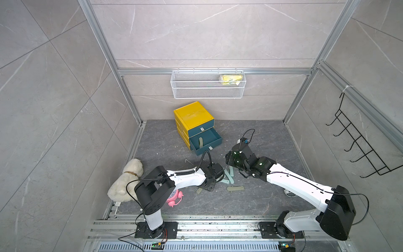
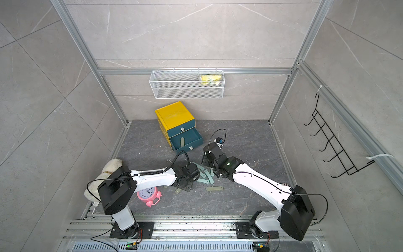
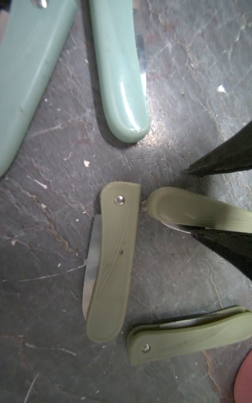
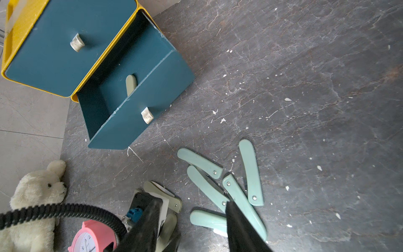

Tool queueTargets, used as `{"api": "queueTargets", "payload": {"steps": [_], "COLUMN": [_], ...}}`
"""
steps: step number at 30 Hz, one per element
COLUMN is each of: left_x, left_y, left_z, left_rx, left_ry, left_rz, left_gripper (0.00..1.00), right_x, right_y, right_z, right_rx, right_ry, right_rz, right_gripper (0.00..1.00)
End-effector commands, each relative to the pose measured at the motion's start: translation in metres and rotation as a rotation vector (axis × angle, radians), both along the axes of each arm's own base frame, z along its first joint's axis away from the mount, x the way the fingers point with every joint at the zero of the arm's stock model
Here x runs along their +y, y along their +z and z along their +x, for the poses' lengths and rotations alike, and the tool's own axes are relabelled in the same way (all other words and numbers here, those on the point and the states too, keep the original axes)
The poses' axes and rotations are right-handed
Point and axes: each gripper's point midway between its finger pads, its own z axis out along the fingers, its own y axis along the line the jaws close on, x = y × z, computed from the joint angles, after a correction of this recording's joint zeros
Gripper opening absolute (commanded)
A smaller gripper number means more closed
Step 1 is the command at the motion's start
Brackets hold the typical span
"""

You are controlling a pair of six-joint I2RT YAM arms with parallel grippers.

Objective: Place the fruit knives into the drawer by color
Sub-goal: Pick up the fruit knife from the center of the board.

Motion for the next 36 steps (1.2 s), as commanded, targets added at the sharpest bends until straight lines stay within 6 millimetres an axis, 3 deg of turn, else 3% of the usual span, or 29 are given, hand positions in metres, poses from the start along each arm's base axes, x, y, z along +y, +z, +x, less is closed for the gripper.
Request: {"api": "queueTargets", "payload": {"steps": [1,16,21,26,29,36], "left_x": [0.014,0.002,0.001,0.000,-0.002,-0.003], "left_y": [-0.017,0.009,0.029,0.068,0.101,0.187], "left_z": [-0.008,0.005,0.008,0.016,0.025,0.069], "left_rx": [0.033,-0.051,-0.088,-0.157,-0.223,-0.388], "left_ry": [-0.016,-0.016,-0.015,-0.023,-0.029,-0.015], "left_rz": [0.086,0.003,-0.024,-0.059,-0.087,-0.185], "left_gripper": [0.39,0.19,0.17,0.16,0.16,0.16], "right_x": [-0.006,-0.012,-0.015,-0.015,-0.015,-0.015], "right_y": [0.004,-0.002,-0.001,-0.003,-0.004,-0.007], "right_z": [-0.001,-0.001,-0.001,-0.001,-0.001,0.000], "right_rx": [-0.009,0.004,0.004,0.010,0.013,0.021], "right_ry": [-0.021,-0.040,-0.050,-0.049,-0.050,-0.052], "right_rz": [0.018,0.024,0.030,0.033,0.037,0.044], "right_gripper": [0.52,0.52,0.52,0.52,0.52,0.52]}}
